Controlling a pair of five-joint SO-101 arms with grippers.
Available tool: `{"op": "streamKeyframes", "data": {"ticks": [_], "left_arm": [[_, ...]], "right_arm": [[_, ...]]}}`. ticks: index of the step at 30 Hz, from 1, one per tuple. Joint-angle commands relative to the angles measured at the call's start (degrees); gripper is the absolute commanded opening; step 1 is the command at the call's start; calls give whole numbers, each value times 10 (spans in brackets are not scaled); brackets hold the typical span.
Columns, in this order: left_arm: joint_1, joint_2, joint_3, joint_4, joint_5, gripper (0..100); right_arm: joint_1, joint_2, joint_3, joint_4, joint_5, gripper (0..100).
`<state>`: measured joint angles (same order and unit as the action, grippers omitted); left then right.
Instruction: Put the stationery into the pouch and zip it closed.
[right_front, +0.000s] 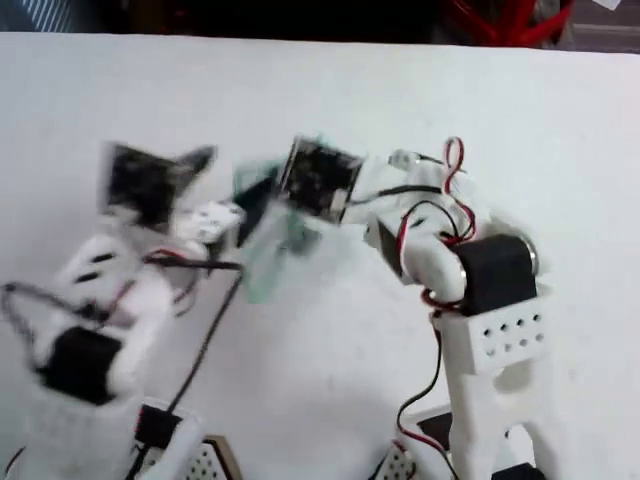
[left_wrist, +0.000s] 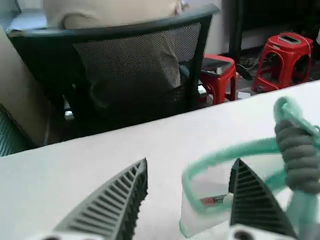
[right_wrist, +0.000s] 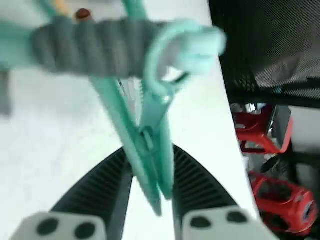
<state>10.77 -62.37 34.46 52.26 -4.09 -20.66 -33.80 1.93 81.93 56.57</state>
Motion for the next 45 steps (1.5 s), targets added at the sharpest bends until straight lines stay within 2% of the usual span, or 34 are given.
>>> {"op": "streamKeyframes", "data": {"ticks": [1,5,9,14,19,22,26,28,33,35,37,40,45], "left_arm": [[-23,-7,-135,65,7,273],[-23,-4,-200,109,-24,270],[-15,-6,-214,127,-41,268],[76,-2,-187,130,-51,271],[162,-2,-145,130,-150,269],[166,-2,-107,120,-216,269],[138,0,-37,34,-268,268],[127,16,-16,1,-267,268],[125,61,-16,18,-230,272],[126,64,-15,17,-244,272],[126,65,-16,23,-295,272],[139,66,-16,55,-411,272],[161,67,-17,91,-514,268]], "right_arm": [[4,-28,-14,-15,-91,20],[1,-36,4,-15,-168,20],[-1,-64,56,-17,-189,20],[-2,-132,136,-25,-187,20],[-5,-247,229,-54,-185,20],[-29,-319,288,-54,-185,20],[-55,-393,353,-53,-186,20],[-58,-420,368,-54,-188,20],[-57,-438,374,-53,-189,20],[-57,-438,375,-53,-189,20],[-55,-438,375,-52,-189,20],[-58,-438,375,-44,-189,19],[-58,-438,375,-41,-189,19]]}}
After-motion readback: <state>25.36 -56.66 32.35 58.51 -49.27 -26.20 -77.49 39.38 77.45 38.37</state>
